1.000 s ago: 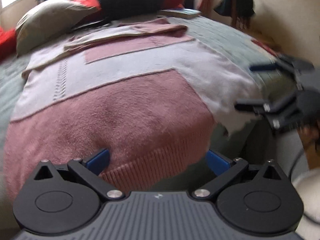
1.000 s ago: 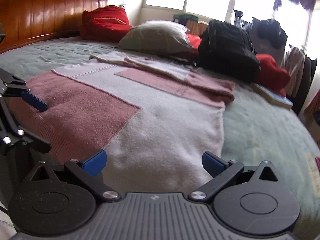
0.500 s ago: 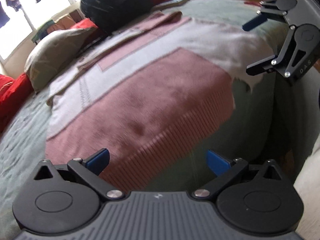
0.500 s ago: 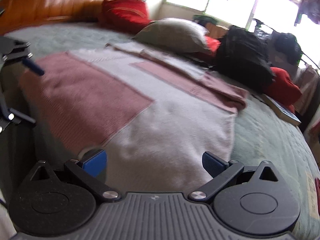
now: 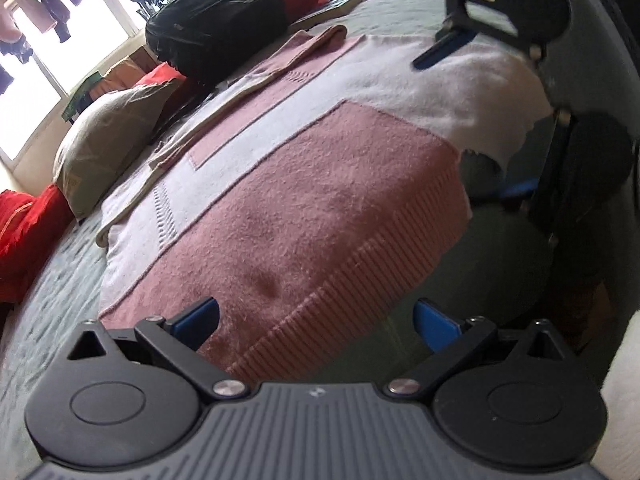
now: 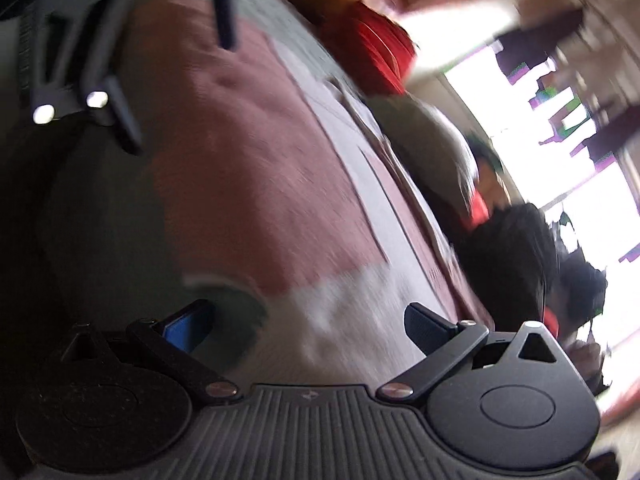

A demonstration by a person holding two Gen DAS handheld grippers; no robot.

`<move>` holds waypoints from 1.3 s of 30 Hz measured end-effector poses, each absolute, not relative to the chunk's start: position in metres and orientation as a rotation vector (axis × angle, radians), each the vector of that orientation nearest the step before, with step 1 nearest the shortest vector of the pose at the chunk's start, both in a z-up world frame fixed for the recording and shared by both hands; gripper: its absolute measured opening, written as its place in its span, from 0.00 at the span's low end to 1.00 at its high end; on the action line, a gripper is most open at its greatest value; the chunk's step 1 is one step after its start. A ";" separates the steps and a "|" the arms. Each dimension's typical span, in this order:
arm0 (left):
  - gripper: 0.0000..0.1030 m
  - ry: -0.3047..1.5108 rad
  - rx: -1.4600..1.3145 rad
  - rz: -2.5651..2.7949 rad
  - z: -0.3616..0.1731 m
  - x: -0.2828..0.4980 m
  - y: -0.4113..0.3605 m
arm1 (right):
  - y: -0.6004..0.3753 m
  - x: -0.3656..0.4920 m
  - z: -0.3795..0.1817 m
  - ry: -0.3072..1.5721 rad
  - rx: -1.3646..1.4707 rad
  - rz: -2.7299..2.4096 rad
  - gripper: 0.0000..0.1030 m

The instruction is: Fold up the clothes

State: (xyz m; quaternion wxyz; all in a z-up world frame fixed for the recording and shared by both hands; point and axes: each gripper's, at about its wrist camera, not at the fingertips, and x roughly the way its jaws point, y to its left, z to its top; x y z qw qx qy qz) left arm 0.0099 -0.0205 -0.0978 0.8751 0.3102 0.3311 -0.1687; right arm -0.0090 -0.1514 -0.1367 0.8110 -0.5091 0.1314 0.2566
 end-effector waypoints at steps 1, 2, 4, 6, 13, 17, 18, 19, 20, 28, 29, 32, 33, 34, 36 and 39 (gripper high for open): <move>0.99 0.689 0.647 -0.354 -0.097 0.009 -0.021 | -0.148 -0.011 -0.137 0.253 -1.098 0.555 1.00; 0.99 0.685 0.651 -0.354 -0.097 0.009 -0.021 | -0.146 -0.013 -0.136 0.226 -1.104 0.561 1.00; 0.99 0.674 0.661 -0.356 -0.096 0.007 -0.021 | -0.142 -0.017 -0.132 0.171 -1.112 0.558 1.00; 0.99 0.656 0.667 -0.367 -0.094 0.003 -0.022 | -0.142 -0.021 -0.123 0.114 -1.102 0.536 1.00; 0.99 0.552 0.744 -0.360 -0.096 0.003 -0.038 | -0.150 -0.022 -0.098 0.048 -1.020 0.494 1.00; 0.99 0.493 0.738 -0.330 -0.096 0.013 -0.045 | -0.152 -0.021 -0.098 0.056 -1.007 0.492 1.00; 0.99 0.484 0.735 -0.316 -0.095 0.016 -0.046 | -0.152 -0.021 -0.098 0.060 -1.005 0.495 1.00; 0.99 0.475 0.727 -0.306 -0.091 0.017 -0.047 | -0.153 -0.021 -0.098 0.064 -1.003 0.497 1.00; 0.99 0.465 0.718 -0.300 -0.087 0.018 -0.046 | -0.153 -0.021 -0.098 0.068 -1.001 0.500 1.00; 0.99 0.412 0.679 -0.306 -0.066 0.012 -0.043 | -0.140 -0.019 -0.125 0.081 -1.079 0.444 1.00; 0.99 0.411 0.679 -0.316 -0.065 0.010 -0.043 | -0.138 -0.018 -0.127 0.058 -1.086 0.410 1.00; 0.99 0.410 0.681 -0.354 -0.067 0.005 -0.043 | -0.136 -0.018 -0.121 -0.015 -1.068 0.314 1.00; 0.99 0.414 0.685 -0.365 -0.070 0.004 -0.043 | -0.136 -0.019 -0.118 -0.029 -1.051 0.302 1.00; 0.99 0.417 0.692 -0.373 -0.073 0.004 -0.044 | -0.137 -0.019 -0.114 -0.041 -1.031 0.295 1.00; 0.99 0.422 0.706 -0.375 -0.080 0.006 -0.045 | -0.139 -0.018 -0.108 -0.061 -1.011 0.277 1.00; 0.99 0.415 0.726 -0.311 -0.091 0.016 -0.044 | -0.142 -0.016 -0.103 -0.072 -0.990 0.265 1.00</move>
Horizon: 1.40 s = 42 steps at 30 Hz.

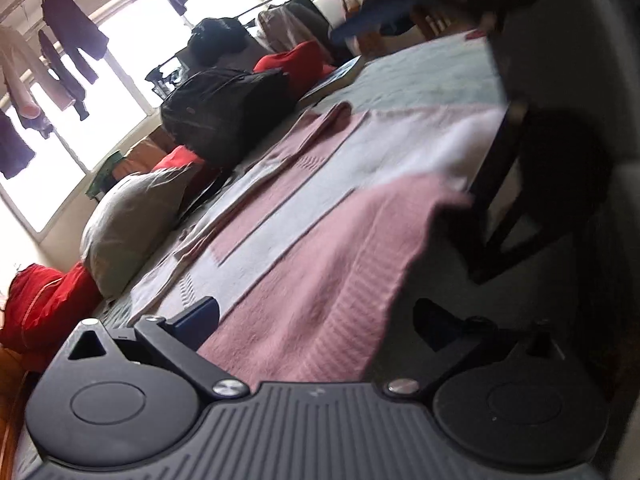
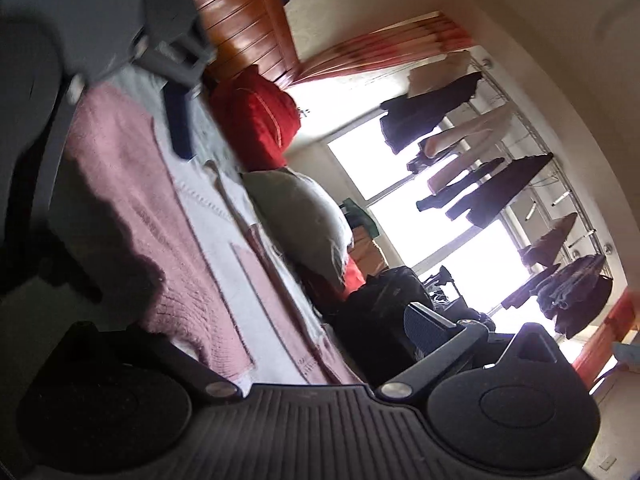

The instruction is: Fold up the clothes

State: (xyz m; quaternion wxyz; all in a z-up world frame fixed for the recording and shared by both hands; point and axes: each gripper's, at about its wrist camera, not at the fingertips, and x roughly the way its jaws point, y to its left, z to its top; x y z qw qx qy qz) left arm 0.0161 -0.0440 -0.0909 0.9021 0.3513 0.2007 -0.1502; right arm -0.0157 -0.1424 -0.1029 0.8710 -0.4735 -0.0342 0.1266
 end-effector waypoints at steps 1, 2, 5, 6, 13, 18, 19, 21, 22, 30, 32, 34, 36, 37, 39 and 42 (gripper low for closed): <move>0.99 0.405 0.735 -0.271 -0.093 0.019 -0.042 | -0.144 -0.014 -0.102 -0.068 -0.980 0.265 1.00; 0.99 0.396 0.745 -0.231 -0.094 0.022 -0.040 | -0.145 -0.013 -0.100 -0.064 -0.970 0.266 1.00; 0.99 0.373 0.758 -0.139 -0.094 0.028 -0.033 | -0.147 -0.012 -0.103 -0.046 -0.969 0.282 1.00; 0.99 0.373 0.755 -0.132 -0.093 0.029 -0.031 | -0.146 -0.010 -0.106 -0.032 -0.975 0.292 1.00; 0.99 0.399 0.776 -0.145 -0.099 0.028 -0.020 | -0.139 0.005 -0.133 0.083 -1.034 0.253 1.00; 1.00 0.385 0.811 -0.083 -0.104 0.021 -0.006 | -0.161 0.015 -0.124 0.125 -1.001 0.178 1.00; 1.00 0.380 0.817 -0.065 -0.104 0.021 -0.005 | -0.163 0.016 -0.122 0.132 -0.991 0.177 1.00; 1.00 0.373 0.830 -0.038 -0.102 0.021 -0.003 | -0.162 0.015 -0.121 0.117 -0.994 0.162 1.00; 1.00 0.374 0.833 -0.034 -0.102 0.022 -0.002 | -0.161 0.015 -0.121 0.109 -0.996 0.154 1.00; 1.00 0.367 0.832 -0.020 -0.094 0.028 -0.002 | -0.152 0.016 -0.130 0.150 -1.041 0.197 1.00; 1.00 0.363 0.841 -0.018 -0.094 0.028 -0.002 | -0.153 0.015 -0.128 0.135 -1.032 0.166 1.00; 1.00 0.345 0.851 -0.009 -0.092 0.027 -0.004 | -0.154 0.018 -0.120 0.109 -1.012 0.132 1.00; 1.00 0.325 0.862 0.003 -0.089 0.029 -0.004 | -0.154 0.021 -0.113 0.081 -0.998 0.095 1.00; 1.00 0.316 0.869 0.009 -0.087 0.030 -0.004 | -0.152 0.023 -0.111 0.069 -1.003 0.081 1.00; 1.00 0.302 0.877 0.012 -0.082 0.034 -0.004 | -0.149 0.028 -0.108 0.050 -1.018 0.062 1.00; 1.00 0.294 0.864 0.010 -0.073 0.041 -0.002 | -0.147 0.037 -0.104 0.041 -1.024 0.051 1.00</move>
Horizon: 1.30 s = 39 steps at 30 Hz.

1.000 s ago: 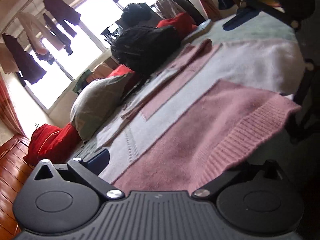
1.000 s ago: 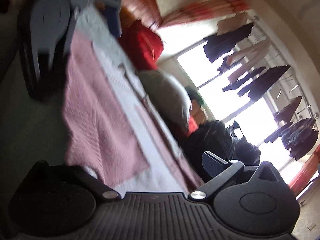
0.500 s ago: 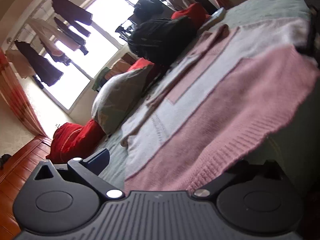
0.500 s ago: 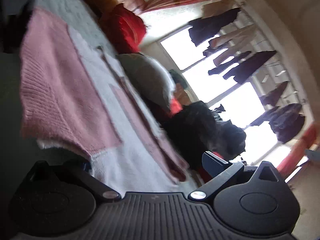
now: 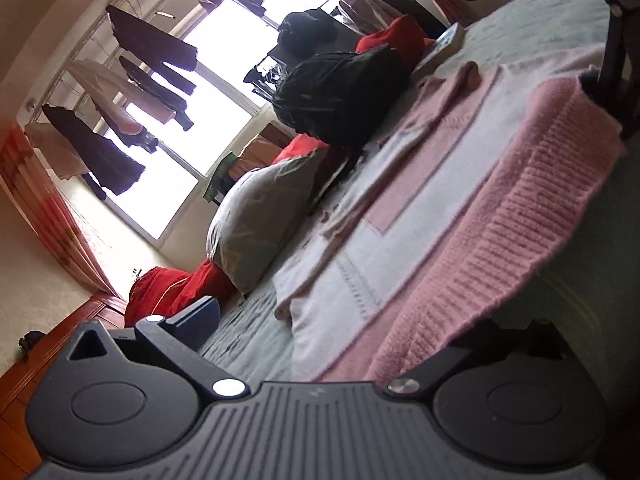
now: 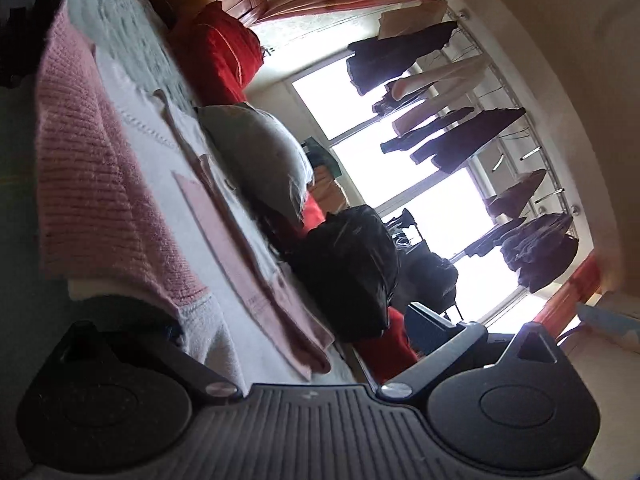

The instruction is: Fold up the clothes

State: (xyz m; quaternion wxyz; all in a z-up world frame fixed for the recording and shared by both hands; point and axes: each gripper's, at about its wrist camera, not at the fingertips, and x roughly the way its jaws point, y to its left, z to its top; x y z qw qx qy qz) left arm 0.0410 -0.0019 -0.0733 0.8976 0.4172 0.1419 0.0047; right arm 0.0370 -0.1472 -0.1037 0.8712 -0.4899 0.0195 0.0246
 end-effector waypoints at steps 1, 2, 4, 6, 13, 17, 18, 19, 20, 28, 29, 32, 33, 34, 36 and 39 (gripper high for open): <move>1.00 0.294 0.858 0.008 -0.070 0.044 -0.001 | -0.147 0.039 -0.103 0.040 -1.026 0.048 1.00; 1.00 0.293 0.853 0.006 -0.067 0.047 0.001 | -0.147 0.041 -0.102 0.041 -1.027 0.050 1.00; 1.00 0.285 0.854 0.004 -0.061 0.053 0.003 | -0.146 0.048 -0.098 0.043 -1.027 0.052 1.00; 1.00 0.276 0.859 0.004 -0.056 0.061 0.004 | -0.146 0.054 -0.094 0.036 -1.030 0.047 1.00; 1.00 0.245 0.862 0.016 -0.042 0.093 0.004 | -0.143 0.081 -0.078 0.029 -1.030 0.033 1.00; 1.00 0.237 0.854 0.024 -0.035 0.116 0.007 | -0.141 0.104 -0.067 0.029 -1.028 0.030 1.00; 1.00 0.236 0.854 0.025 -0.033 0.122 0.007 | -0.141 0.110 -0.065 0.027 -1.027 0.028 1.00; 1.00 0.235 0.855 0.026 -0.032 0.128 0.008 | -0.140 0.115 -0.063 0.025 -1.025 0.025 1.00; 1.00 0.234 0.857 0.027 -0.031 0.135 0.008 | -0.139 0.121 -0.061 0.025 -1.024 0.025 1.00; 1.00 0.220 0.864 0.033 -0.025 0.186 0.014 | -0.137 0.170 -0.049 0.034 -1.025 0.021 1.00; 1.00 0.218 0.863 0.032 -0.024 0.193 0.014 | -0.137 0.176 -0.047 0.036 -1.022 0.020 1.00; 1.00 0.212 0.863 0.034 -0.024 0.212 0.015 | -0.138 0.195 -0.046 0.040 -1.025 0.015 1.00; 1.00 0.212 0.863 0.034 -0.024 0.219 0.015 | -0.138 0.201 -0.046 0.040 -1.026 0.014 1.00; 1.00 0.213 0.864 0.034 -0.024 0.226 0.016 | -0.138 0.207 -0.046 0.041 -1.026 0.014 1.00; 1.00 0.218 0.866 0.034 -0.026 0.238 0.018 | -0.138 0.219 -0.045 0.044 -1.025 0.014 1.00; 1.00 0.235 0.861 0.026 -0.030 0.259 0.020 | -0.138 0.234 -0.047 0.049 -1.025 0.010 1.00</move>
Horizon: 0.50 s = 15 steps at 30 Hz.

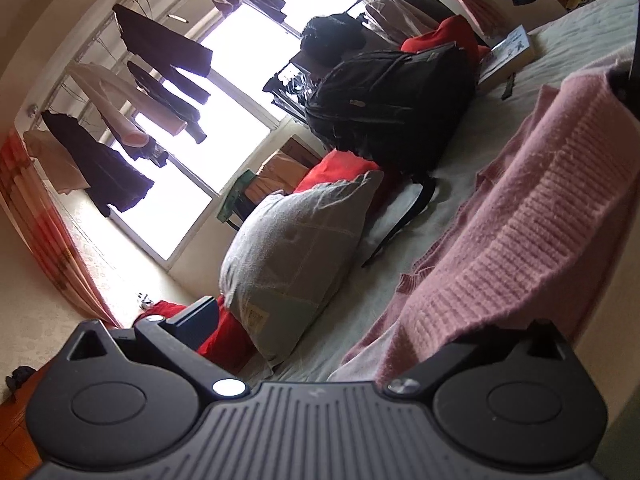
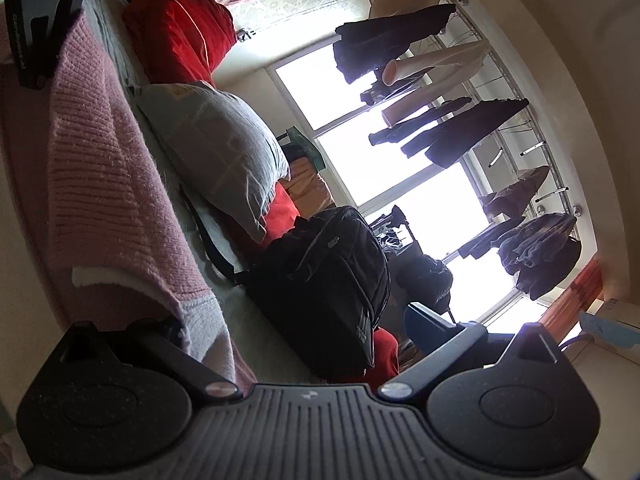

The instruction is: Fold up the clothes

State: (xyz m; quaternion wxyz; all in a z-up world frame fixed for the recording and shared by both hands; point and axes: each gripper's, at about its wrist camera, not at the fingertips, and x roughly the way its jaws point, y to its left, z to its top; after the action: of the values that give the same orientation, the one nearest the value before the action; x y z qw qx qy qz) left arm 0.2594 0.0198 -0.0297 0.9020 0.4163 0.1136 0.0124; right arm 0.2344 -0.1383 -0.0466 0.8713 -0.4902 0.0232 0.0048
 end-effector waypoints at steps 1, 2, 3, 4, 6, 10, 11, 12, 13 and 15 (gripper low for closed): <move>1.00 0.239 0.862 0.024 -0.032 0.265 0.020 | -0.138 0.240 -0.047 0.053 -1.024 0.010 1.00; 1.00 0.243 0.863 0.022 -0.034 0.271 0.020 | -0.139 0.245 -0.048 0.057 -1.023 0.009 1.00; 1.00 0.245 0.865 0.021 -0.037 0.277 0.020 | -0.139 0.250 -0.049 0.062 -1.022 0.009 1.00; 1.00 0.246 0.867 0.020 -0.039 0.282 0.021 | -0.139 0.255 -0.050 0.064 -1.022 0.010 1.00; 1.00 0.254 0.867 0.016 -0.042 0.293 0.022 | -0.138 0.264 -0.052 0.069 -1.021 0.012 1.00; 1.00 0.262 0.863 0.008 -0.046 0.314 0.025 | -0.137 0.283 -0.057 0.082 -1.021 0.014 1.00; 1.00 0.265 0.864 0.005 -0.047 0.319 0.026 | -0.137 0.288 -0.057 0.089 -1.019 0.016 1.00; 1.00 0.269 0.861 0.001 -0.048 0.324 0.026 | -0.138 0.294 -0.058 0.095 -1.017 0.018 1.00; 1.00 0.276 0.856 -0.006 -0.050 0.329 0.026 | -0.138 0.298 -0.059 0.106 -1.012 0.023 1.00; 1.00 0.293 0.847 -0.020 -0.054 0.340 0.027 | -0.139 0.307 -0.062 0.130 -1.001 0.033 1.00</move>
State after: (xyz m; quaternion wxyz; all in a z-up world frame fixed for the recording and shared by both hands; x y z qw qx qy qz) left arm 0.3402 0.0272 -0.0542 0.9012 0.4095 0.1417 -0.0097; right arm 0.3068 -0.1392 -0.0621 0.8751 -0.4796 0.0625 0.0159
